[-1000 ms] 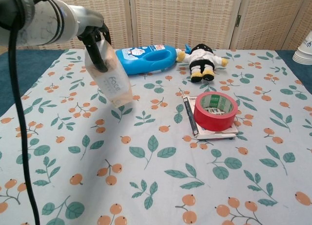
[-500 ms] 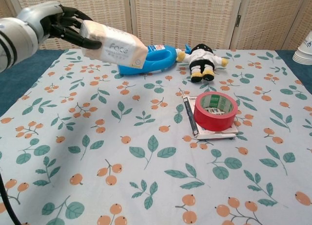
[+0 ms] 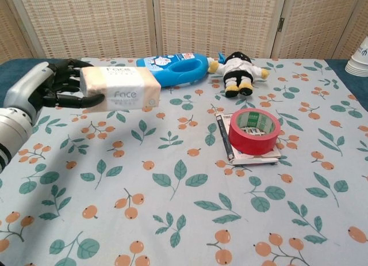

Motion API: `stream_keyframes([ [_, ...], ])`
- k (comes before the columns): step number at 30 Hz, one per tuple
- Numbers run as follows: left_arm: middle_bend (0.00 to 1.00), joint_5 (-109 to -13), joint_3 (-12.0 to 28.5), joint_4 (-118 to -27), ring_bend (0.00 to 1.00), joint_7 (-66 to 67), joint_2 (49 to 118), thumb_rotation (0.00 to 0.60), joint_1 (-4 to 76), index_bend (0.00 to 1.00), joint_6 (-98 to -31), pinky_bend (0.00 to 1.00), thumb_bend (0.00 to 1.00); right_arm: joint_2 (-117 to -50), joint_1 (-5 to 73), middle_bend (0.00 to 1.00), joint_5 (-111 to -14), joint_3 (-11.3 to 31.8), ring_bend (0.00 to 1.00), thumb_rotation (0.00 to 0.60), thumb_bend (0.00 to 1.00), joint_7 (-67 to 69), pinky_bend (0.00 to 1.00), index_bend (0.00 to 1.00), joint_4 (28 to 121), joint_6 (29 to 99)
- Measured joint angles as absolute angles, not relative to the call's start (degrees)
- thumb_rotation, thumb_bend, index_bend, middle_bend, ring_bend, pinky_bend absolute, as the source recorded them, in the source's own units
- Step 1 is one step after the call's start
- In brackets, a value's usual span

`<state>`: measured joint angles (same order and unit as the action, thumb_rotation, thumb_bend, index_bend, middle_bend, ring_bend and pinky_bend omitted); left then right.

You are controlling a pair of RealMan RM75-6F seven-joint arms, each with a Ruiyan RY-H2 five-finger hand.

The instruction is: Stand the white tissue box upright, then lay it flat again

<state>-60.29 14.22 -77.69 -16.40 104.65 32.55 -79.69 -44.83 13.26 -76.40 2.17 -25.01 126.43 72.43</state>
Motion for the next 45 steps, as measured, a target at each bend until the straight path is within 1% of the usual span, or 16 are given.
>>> stream_keyframes([
  [5, 0.48, -62.59, 14.12, -71.25, 0.25, -19.30, 108.49, 0.600, 31.25, 0.33, -79.71, 0.18, 0.24, -45.05, 13.43, 0.06, -75.83, 2.11, 0.00, 0.600, 0.11, -25.29, 0.03, 0.07, 126.19, 72.16],
  [12, 0.48, -65.24, 14.15, -63.43, 0.25, -22.17, 111.99, 0.600, 30.08, 0.33, -78.18, 0.18, 0.24, -45.61, 13.81, 0.06, -74.77, 2.17, 0.00, 0.600, 0.11, -26.05, 0.03, 0.07, 125.83, 71.90],
  [25, 0.46, -67.22, 14.21, -55.08, 0.23, -25.51, 116.22, 0.600, 27.77, 0.32, -74.00, 0.18, 0.23, -46.27, 14.29, 0.06, -73.53, 2.21, 0.00, 0.600, 0.11, -26.62, 0.03, 0.07, 125.29, 71.75],
  [27, 0.43, -67.45, 14.40, -54.52, 0.21, -25.67, 116.40, 0.600, 27.60, 0.28, -73.31, 0.17, 0.22, -46.27, 14.28, 0.06, -73.57, 2.15, 0.00, 0.600, 0.11, -26.63, 0.03, 0.07, 125.31, 71.80],
  [30, 0.32, -67.42, 14.70, -54.67, 0.14, -25.68, 116.27, 0.600, 27.31, 0.15, -72.21, 0.16, 0.18, -46.24, 14.33, 0.06, -73.60, 2.14, 0.00, 0.600, 0.11, -26.62, 0.03, 0.07, 125.40, 71.85],
  [32, 0.27, -67.40, 14.88, -55.12, 0.10, -25.87, 115.94, 0.600, 27.12, 0.07, -71.46, 0.14, 0.15, -46.26, 14.32, 0.06, -73.62, 2.11, 0.00, 0.600, 0.11, -26.58, 0.03, 0.07, 125.38, 71.87],
  [34, 0.21, -67.64, 14.96, -55.65, 0.05, -26.26, 115.40, 0.600, 26.95, 0.01, -70.79, 0.12, 0.13, -46.26, 14.27, 0.06, -73.79, 2.03, 0.00, 0.600, 0.11, -26.52, 0.03, 0.07, 125.39, 71.95],
  [36, 0.12, -68.02, 14.98, -56.17, 0.00, -26.44, 114.89, 0.600, 26.86, 0.00, -70.32, 0.09, 0.12, -46.27, 14.18, 0.06, -74.00, 1.93, 0.00, 0.600, 0.11, -26.45, 0.03, 0.07, 125.42, 72.07],
  [39, 0.02, -68.86, 15.04, -57.37, 0.00, -27.12, 113.91, 0.600, 26.80, 0.00, -69.67, 0.06, 0.11, -46.03, 14.18, 0.06, -74.11, 1.93, 0.00, 0.600, 0.11, -26.32, 0.03, 0.07, 125.70, 72.13],
  [41, 0.00, -69.16, 15.12, -58.26, 0.00, -27.17, 113.36, 0.600, 26.75, 0.00, -69.51, 0.05, 0.11, -45.92, 14.17, 0.06, -74.22, 1.90, 0.00, 0.600, 0.11, -26.23, 0.03, 0.07, 125.80, 72.15],
  [45, 0.00, -69.84, 15.27, -60.98, 0.00, -26.48, 111.68, 0.600, 26.48, 0.00, -69.57, 0.05, 0.11, -45.76, 14.06, 0.06, -74.58, 1.85, 0.00, 0.600, 0.11, -25.73, 0.03, 0.07, 125.86, 72.30],
])
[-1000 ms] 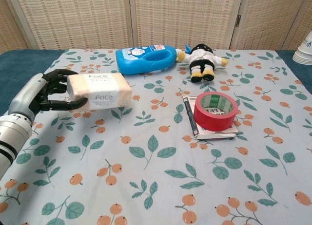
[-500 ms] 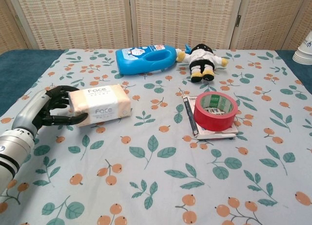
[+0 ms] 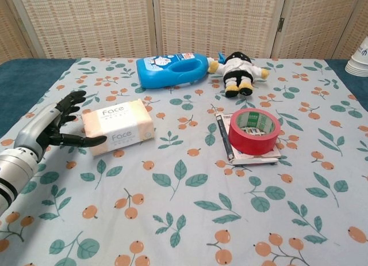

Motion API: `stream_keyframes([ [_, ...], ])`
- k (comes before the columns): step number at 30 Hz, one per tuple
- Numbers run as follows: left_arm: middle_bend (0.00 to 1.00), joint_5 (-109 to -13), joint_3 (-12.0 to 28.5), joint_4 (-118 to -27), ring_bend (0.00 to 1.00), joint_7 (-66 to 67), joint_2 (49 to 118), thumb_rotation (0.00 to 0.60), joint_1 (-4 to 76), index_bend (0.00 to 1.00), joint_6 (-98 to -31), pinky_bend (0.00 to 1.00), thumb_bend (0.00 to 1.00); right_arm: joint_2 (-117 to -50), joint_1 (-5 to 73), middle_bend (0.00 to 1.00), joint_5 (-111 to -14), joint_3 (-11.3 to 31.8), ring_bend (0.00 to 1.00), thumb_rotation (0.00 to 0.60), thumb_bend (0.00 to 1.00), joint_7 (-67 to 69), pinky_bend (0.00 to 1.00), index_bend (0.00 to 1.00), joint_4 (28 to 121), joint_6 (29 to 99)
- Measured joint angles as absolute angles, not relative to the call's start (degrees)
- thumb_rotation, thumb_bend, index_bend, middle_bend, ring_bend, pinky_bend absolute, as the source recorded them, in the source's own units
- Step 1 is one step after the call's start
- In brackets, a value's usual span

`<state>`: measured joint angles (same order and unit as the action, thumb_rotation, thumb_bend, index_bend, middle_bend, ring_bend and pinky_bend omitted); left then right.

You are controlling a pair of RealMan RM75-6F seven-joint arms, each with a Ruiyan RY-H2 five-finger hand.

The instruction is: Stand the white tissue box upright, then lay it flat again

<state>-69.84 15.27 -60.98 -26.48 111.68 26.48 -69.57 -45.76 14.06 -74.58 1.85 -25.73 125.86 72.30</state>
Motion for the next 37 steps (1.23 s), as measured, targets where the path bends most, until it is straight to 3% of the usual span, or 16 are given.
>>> stream_keyframes([
  [5, 0.00, -70.86, 15.42, -65.78, 0.00, -24.36, 108.44, 0.600, 25.92, 0.00, -70.61, 0.04, 0.11, -45.21, 13.91, 0.06, -75.20, 1.86, 0.00, 0.600, 0.11, -25.09, 0.03, 0.07, 126.44, 72.58],
  [13, 0.00, -72.70, 14.74, -80.82, 0.00, -17.62, 98.36, 0.600, 23.14, 0.00, -73.90, 0.04, 0.12, -44.00, 13.32, 0.06, -77.11, 1.81, 0.00, 0.600, 0.11, -23.20, 0.03, 0.07, 127.37, 73.37],
  [17, 0.03, -72.80, 15.01, -86.97, 0.00, -14.56, 93.56, 0.600, 22.09, 0.03, -75.02, 0.05, 0.34, -43.51, 13.18, 0.06, -77.88, 1.70, 0.00, 0.600, 0.11, -22.73, 0.03, 0.07, 127.88, 73.44],
  [20, 0.10, -71.18, 15.75, -91.40, 0.02, -9.89, 90.33, 0.600, 22.23, 0.16, -74.66, 0.05, 0.37, -42.89, 12.86, 0.06, -79.67, 1.33, 0.00, 0.600, 0.11, -22.05, 0.03, 0.07, 128.75, 73.49],
  [25, 0.04, -65.49, 15.56, -97.55, 0.00, 10.54, 82.54, 0.600, 23.82, 0.08, -73.37, 0.04, 0.34, -41.96, 12.14, 0.06, -82.79, 0.92, 0.00, 0.600, 0.11, -21.17, 0.03, 0.07, 130.00, 74.25],
  [31, 0.03, -60.25, 14.11, -106.28, 0.00, 41.18, 71.63, 0.600, 26.46, 0.07, -73.44, 0.05, 0.30, -41.80, 11.81, 0.06, -83.15, 0.70, 0.00, 0.600, 0.11, -21.21, 0.03, 0.07, 130.07, 74.13],
  [37, 0.06, -58.04, 12.31, -112.14, 0.00, 53.54, 61.41, 0.600, 28.82, 0.07, -72.24, 0.08, 0.29, -41.47, 11.17, 0.06, -83.65, 0.69, 0.00, 0.600, 0.11, -21.21, 0.03, 0.07, 130.12, 74.99],
])
